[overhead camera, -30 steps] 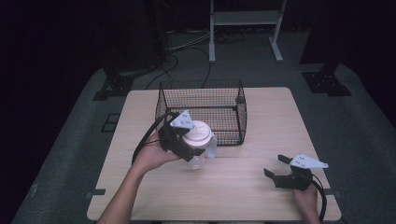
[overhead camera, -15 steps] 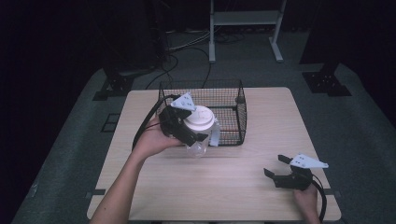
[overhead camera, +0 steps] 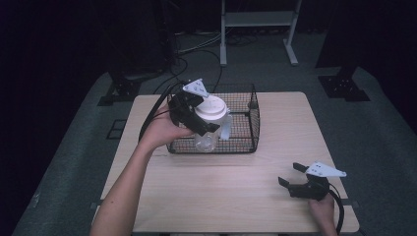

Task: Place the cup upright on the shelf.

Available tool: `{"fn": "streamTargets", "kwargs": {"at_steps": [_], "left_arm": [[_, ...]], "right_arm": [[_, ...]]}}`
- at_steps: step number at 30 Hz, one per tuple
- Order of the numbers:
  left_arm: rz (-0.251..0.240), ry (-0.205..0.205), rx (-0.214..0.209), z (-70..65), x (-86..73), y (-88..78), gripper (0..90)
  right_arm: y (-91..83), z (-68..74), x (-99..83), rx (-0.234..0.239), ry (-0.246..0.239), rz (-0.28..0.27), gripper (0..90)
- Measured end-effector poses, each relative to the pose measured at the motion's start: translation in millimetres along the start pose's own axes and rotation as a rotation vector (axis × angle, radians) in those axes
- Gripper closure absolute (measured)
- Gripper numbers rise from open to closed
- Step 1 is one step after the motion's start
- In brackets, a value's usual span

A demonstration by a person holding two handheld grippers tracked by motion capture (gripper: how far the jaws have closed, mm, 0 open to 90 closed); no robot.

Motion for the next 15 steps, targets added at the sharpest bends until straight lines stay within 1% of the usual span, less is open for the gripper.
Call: {"fn": "streamTargets", "kwargs": {"at_steps": [7, 9, 11, 13, 15], "left_arm": [[0.011, -0.008, 0.005, 8.7, 9.6, 8.8, 5.7], [0.006, -0.012, 0.008, 14.2, 15.1, 11.5, 5.7], [0.005, -0.016, 0.01, 15.8, 16.8, 12.7, 5.7], [0.013, -0.015, 0.016, 19.2, 20.3, 14.9, 5.7], [0.016, -0.025, 0.017, 24.0, 24.8, 18.9, 5.7]], "right_arm": [[-0.3, -0.2, 0.1, 0.002, 0.005, -0.004, 12.9], [-0.5, -0.3, 0.1, 0.003, 0.006, -0.005, 12.9], [-0.6, -0.3, 0.1, 0.004, 0.006, -0.005, 12.9], [-0.6, -0.3, 0.2, 0.004, 0.006, -0.006, 12.9], [-0.8, -0.4, 0.2, 0.005, 0.006, -0.008, 12.9]]}}
Point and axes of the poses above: each handheld gripper's, and its own axes: y roughly forward along the jaws, x roughly out of its top, z roughly to its left, the point moved 3 cm from there along y, roughly forward along the jaws, and after that the axes turned 9 degrees about x, right-handed, at the moved point
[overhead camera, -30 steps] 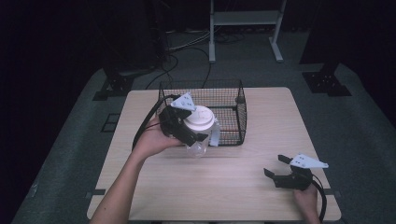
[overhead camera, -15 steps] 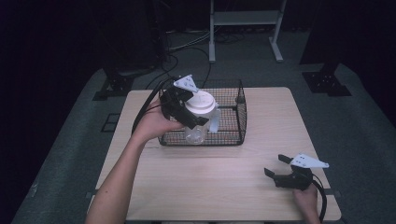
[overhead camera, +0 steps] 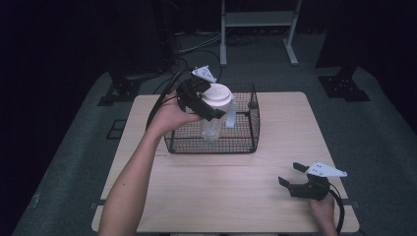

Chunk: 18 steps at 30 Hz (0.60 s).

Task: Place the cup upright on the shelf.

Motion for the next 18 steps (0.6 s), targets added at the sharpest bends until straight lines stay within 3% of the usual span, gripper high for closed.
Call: {"fn": "streamTargets", "kwargs": {"at_steps": [11, 18], "left_arm": [[0.04, -0.011, 0.019, 15.9, 8.4, 21.8, 5.7], [0.04, -0.046, 0.032, 25.1, 10.4, 38.4, 5.7]], "right_arm": [[-0.6, -0.3, 0.4, 0.005, 0.009, -0.009, 12.9], [-1.0, -0.5, 0.4, 0.007, 0.009, -0.012, 12.9]]}}
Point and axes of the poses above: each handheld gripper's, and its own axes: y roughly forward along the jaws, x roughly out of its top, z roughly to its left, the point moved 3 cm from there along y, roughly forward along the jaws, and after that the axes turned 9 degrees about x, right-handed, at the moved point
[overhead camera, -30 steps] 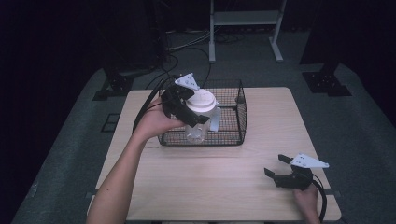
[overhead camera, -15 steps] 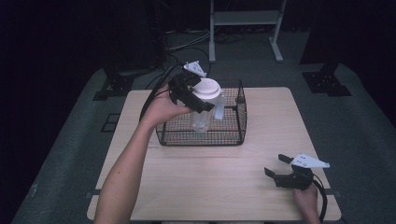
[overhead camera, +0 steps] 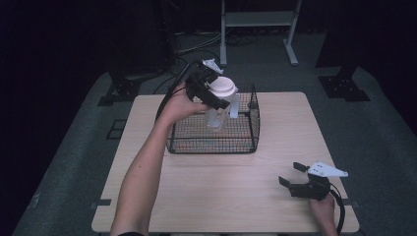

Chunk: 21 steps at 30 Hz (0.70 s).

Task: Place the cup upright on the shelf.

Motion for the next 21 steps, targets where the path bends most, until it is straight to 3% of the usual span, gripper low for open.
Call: {"fn": "streamTargets", "kwargs": {"at_steps": [8, 21], "left_arm": [[0.026, -0.034, 0.008, 9.0, -4.3, 16.8, 5.7], [0.078, -0.054, 0.026, 15.2, -9.7, 44.6, 5.7]], "right_arm": [[-0.7, -0.7, 0.3, 0.002, 0.001, -0.005, 12.9], [-1.4, -1.2, 0.5, 0.008, 0.004, -0.016, 12.9]]}}
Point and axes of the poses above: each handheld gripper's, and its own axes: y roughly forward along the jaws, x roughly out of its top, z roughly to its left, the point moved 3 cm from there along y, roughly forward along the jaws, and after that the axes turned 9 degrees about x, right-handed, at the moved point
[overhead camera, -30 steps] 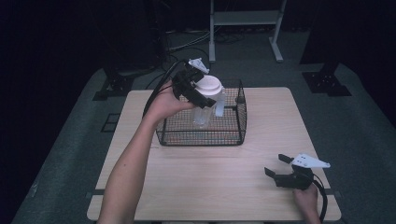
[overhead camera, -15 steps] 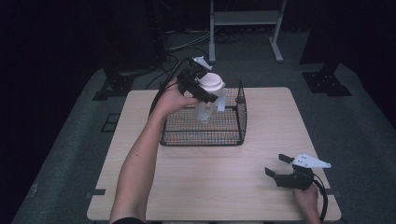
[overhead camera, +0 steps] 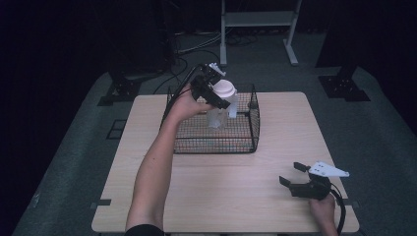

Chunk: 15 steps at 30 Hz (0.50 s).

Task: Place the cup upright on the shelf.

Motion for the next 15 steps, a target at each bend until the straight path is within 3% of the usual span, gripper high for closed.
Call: {"fn": "streamTargets", "kwargs": {"at_steps": [15], "left_arm": [[0.032, -0.044, 0.017, 6.1, -13.4, 29.4, 5.7]], "right_arm": [[-0.7, -0.3, 0.0, 0.004, 0.001, -0.008, 12.9]]}}
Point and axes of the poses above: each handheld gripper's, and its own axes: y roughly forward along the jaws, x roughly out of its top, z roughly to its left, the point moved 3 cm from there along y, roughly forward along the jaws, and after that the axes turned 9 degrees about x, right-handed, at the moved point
